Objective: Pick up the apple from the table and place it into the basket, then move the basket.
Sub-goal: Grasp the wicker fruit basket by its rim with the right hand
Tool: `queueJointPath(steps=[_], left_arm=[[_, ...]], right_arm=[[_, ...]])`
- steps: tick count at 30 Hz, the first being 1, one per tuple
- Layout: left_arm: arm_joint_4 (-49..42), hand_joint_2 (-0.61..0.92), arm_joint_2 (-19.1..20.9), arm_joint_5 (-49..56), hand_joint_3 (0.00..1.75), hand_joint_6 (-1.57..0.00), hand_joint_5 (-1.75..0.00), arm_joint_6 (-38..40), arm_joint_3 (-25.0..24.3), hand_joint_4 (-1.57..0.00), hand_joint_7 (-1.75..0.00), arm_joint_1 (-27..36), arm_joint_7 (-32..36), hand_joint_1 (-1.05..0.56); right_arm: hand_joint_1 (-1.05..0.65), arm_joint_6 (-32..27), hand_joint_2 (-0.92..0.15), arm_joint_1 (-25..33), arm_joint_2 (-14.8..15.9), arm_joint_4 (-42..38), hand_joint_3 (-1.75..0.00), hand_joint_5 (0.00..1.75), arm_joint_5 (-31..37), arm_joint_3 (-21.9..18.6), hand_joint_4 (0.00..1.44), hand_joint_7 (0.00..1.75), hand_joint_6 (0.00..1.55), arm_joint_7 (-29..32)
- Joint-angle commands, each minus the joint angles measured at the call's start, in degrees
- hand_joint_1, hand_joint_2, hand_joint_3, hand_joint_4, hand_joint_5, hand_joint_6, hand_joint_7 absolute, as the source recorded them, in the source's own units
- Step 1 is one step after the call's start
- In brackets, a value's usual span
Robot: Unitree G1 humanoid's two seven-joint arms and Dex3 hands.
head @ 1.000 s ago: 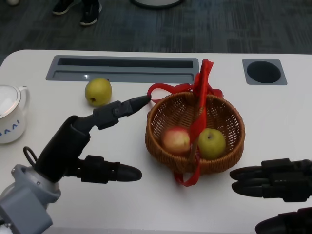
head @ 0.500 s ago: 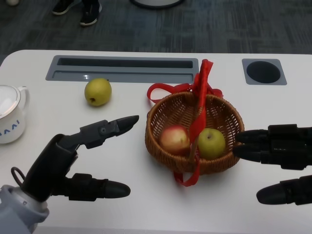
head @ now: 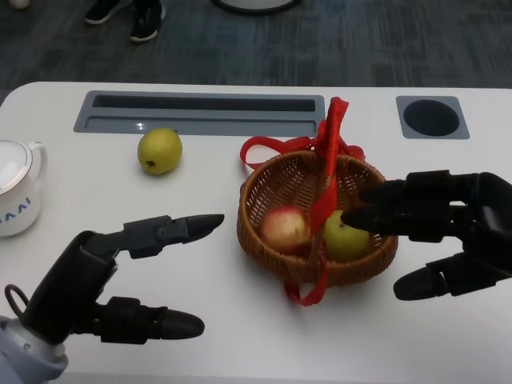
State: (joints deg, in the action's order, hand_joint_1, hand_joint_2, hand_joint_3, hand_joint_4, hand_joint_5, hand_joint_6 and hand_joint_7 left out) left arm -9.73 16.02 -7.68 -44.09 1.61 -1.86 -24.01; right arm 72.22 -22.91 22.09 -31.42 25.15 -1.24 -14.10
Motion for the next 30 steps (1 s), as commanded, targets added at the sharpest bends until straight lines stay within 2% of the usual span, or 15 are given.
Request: queueJointPath(steps=[1,6,11,19,24,27,30], left_arm=[[1.2,0.72,0.6,0.2,0.00,-0.72,-0.03,0.6,-0.5,-0.74,-0.03,0.7,-0.1,-0.49],[1.9,0.72,0.5,0.7,0.00,-0.73,-0.03,0.8,-0.7,-0.75,-0.02,1.1,0.3,-0.49],[1.9,0.71,0.1,0.7,0.00,-0.74,-0.02,0.3,-0.8,-0.77,-0.02,1.3,0.4,-0.48],[2.5,0.71,0.0,0.6,0.00,-0.75,-0.02,0.1,-0.8,-0.78,-0.01,1.9,0.3,-0.47],[3.5,0.71,0.0,0.4,0.00,-0.76,-0.01,0.3,-0.9,-0.78,-0.01,2.5,0.3,-0.47],[3.8,0.71,0.0,0.4,0.00,-0.76,-0.01,0.3,-1.0,-0.79,-0.01,2.7,0.3,-0.47],[3.9,0.71,-0.1,0.5,0.00,-0.76,-0.01,0.4,-1.0,-0.79,-0.01,2.7,0.4,-0.46]], right_arm=[[-0.59,-0.4,-0.75,-3.3,1.3,-3.7,0.00,0.01,4.7,1.5,0.59,0.01,0.52,3.8],[-0.59,-2.2,-0.73,-7.2,2.2,-8.9,0.00,0.02,12.7,5.2,0.62,0.01,0.54,10.8],[-0.61,-4.7,-0.74,-11.1,3.6,-14.5,0.00,0.02,19.4,10.5,0.66,0.02,0.58,17.6],[-0.62,-9.5,-0.73,-16.7,5.2,-23.0,0.00,0.02,26.6,20.2,0.70,0.01,0.61,26.9],[-0.62,-12.2,-0.74,-18.5,6.3,-24.3,-0.01,0.02,30.1,25.8,0.73,0.01,0.62,30.6],[-0.60,-13.0,-0.76,-19.3,7.3,-23.8,-0.01,0.05,33.5,29.6,0.83,0.03,0.71,35.1],[-0.47,-12.6,-0.83,-20.3,8.2,-23.6,-0.01,0.06,37.3,33.7,1.03,0.05,0.91,42.1]])
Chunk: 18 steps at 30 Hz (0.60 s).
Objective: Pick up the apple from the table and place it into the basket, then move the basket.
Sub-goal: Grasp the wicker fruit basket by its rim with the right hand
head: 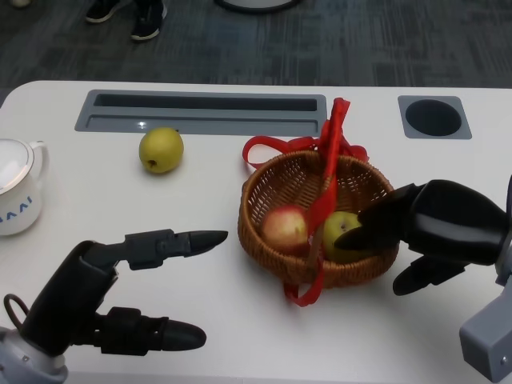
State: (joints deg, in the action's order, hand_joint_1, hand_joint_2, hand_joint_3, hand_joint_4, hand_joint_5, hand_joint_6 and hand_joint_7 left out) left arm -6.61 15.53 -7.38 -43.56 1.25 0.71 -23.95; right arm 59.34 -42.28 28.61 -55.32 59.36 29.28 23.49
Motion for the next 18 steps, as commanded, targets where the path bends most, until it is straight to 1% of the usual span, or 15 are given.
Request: queueJointPath(steps=[1,3,5,12,15,18], left_arm=[[0.8,0.71,0.3,0.2,0.00,-0.77,-0.01,-0.1,-0.6,-0.79,-0.01,0.1,0.4,-0.46],[0.8,0.71,0.1,0.1,0.00,-0.77,-0.01,0.0,-0.6,-0.80,-0.01,0.0,0.4,-0.46],[0.8,0.71,0.0,0.3,0.00,-0.77,-0.01,0.1,-0.5,-0.80,-0.01,-0.1,0.4,-0.46],[1.5,0.71,-0.6,1.0,0.00,-0.78,-0.01,0.7,-0.5,-0.81,-0.01,0.1,0.9,-0.45],[1.9,0.71,-0.7,1.0,0.00,-0.78,-0.01,1.0,-0.5,-0.82,-0.01,0.3,0.9,-0.44],[1.8,0.71,-0.9,1.0,0.00,-0.79,-0.01,0.9,-0.7,-0.83,-0.01,0.2,0.9,-0.44]], right_arm=[[-0.41,0.5,-0.85,-1.3,1.9,0.4,-0.01,0.06,4.1,4.3,1.08,0.05,0.96,7.0],[-0.32,0.7,-0.87,-1.8,2.2,0.4,-0.01,0.05,5.2,6.1,1.13,0.04,1.01,10.3],[-0.28,0.8,-0.87,-2.4,2.4,0.5,0.00,0.04,5.6,7.4,1.14,0.02,1.01,12.0],[-0.29,-0.5,-0.86,-4.3,2.9,2.2,-0.01,0.03,6.1,10.1,1.16,0.00,1.00,14.1],[-0.31,-0.7,-0.88,-5.0,3.1,2.5,-0.01,0.02,5.8,10.5,1.17,0.00,0.99,14.3],[-0.30,-0.6,-0.87,-6.0,2.7,1.1,-0.01,0.02,4.9,10.3,1.17,0.00,0.99,14.5]])
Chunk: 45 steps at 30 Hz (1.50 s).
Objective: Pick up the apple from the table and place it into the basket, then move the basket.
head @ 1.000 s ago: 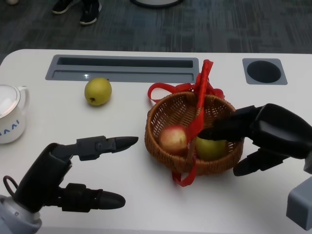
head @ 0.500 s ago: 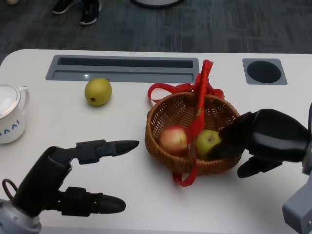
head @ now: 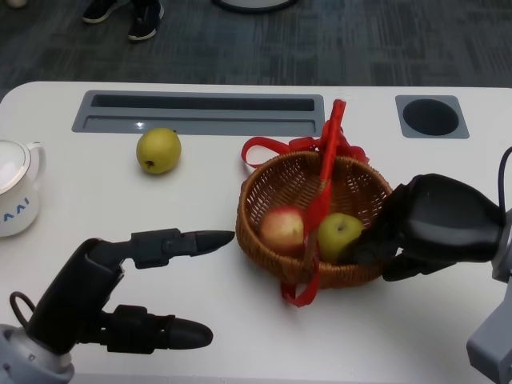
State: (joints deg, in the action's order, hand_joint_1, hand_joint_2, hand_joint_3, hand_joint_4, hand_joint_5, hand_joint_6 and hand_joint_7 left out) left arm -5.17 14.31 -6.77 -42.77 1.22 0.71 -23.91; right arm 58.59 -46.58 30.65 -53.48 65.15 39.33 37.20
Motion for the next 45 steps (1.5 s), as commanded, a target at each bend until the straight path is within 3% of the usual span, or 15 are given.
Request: queueJointPath(steps=[1,8,22,36,45], left_arm=[[0.3,0.71,0.2,0.4,0.00,-0.79,-0.01,-0.1,-0.8,-0.83,-0.01,0.2,0.9,-0.44],[0.1,0.72,-0.4,1.0,0.00,-0.79,-0.01,-0.4,-0.8,-0.84,-0.01,0.1,1.3,-0.44],[-0.1,0.72,-0.9,1.1,0.00,-0.80,-0.01,-1.4,-1.2,-0.84,0.00,1.0,2.1,-0.44],[-0.2,0.72,-0.9,1.2,0.00,-0.81,-0.01,-2.7,-1.6,-0.85,0.00,1.7,2.2,-0.47],[0.1,0.71,-0.8,2.4,0.00,-0.82,-0.01,-3.9,-2.5,-0.87,-0.01,3.1,3.0,-0.49]], right_arm=[[-0.29,0.1,-0.87,-2.2,0.4,-1.7,0.00,0.02,-1.3,0.0,1.17,0.01,1.00,0.6],[-0.28,-1.2,-0.91,-6.3,-0.6,-8.2,-0.01,0.07,-3.8,-0.6,1.29,0.01,1.02,-2.9],[-0.28,-7.5,-0.91,-9.6,-2.6,-17.1,0.00,0.06,-4.7,0.7,1.29,0.01,1.04,-4.7],[-0.26,-23.6,-0.92,-12.2,-7.5,-24.9,-0.05,0.01,-11.3,-1.9,1.20,0.00,0.99,-16.9],[-0.25,-35.0,-0.90,-14.5,-8.8,-26.1,-0.02,0.00,-14.3,-3.7,1.11,0.00,0.94,-23.6]])
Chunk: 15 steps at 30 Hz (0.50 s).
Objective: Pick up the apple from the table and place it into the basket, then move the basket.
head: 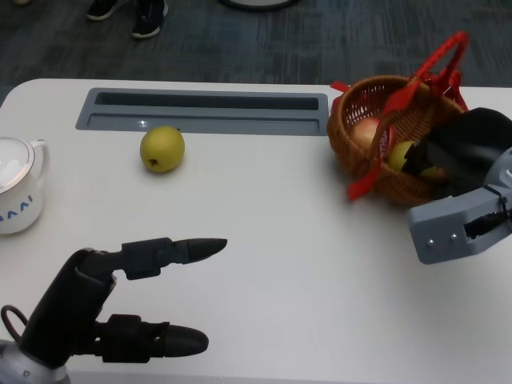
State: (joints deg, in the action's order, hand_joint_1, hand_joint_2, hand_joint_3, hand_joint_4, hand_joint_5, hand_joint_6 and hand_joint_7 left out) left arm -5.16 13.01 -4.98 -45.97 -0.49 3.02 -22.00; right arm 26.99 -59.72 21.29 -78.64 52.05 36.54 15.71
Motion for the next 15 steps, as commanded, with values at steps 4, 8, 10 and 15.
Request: queueJointPath(steps=[4,8,10,15], left_arm=[[0.4,0.71,0.7,0.2,0.00,-0.81,-0.01,-0.9,-1.0,-0.87,0.00,1.4,1.0,-0.48],[0.0,0.71,0.8,-0.8,0.00,-0.81,-0.01,-1.3,-1.0,-0.87,0.00,1.6,0.7,-0.46],[-0.4,0.71,0.9,-1.3,0.00,-0.81,-0.01,-1.7,-1.1,-0.87,0.00,1.5,0.5,-0.45],[-0.5,0.71,1.0,-1.2,0.00,-0.82,-0.01,-2.1,-1.3,-0.88,0.00,1.6,0.6,-0.47]], right_arm=[[-0.23,-6.3,-0.88,-2.2,0.5,-1.2,-0.01,0.02,-1.8,-1.2,1.10,0.01,0.95,-3.8],[-0.32,-7.8,-0.92,-2.5,0.3,-1.2,-0.05,0.03,-2.8,-2.0,1.13,0.02,0.98,-4.3],[-0.33,-8.4,-0.92,-2.6,0.2,-1.3,-0.05,0.03,-3.3,-2.6,1.13,0.02,0.99,-4.4],[-0.33,-9.2,-0.92,-2.7,-0.2,-1.3,-0.03,0.00,-3.7,-3.3,1.09,0.01,0.98,-4.6]])
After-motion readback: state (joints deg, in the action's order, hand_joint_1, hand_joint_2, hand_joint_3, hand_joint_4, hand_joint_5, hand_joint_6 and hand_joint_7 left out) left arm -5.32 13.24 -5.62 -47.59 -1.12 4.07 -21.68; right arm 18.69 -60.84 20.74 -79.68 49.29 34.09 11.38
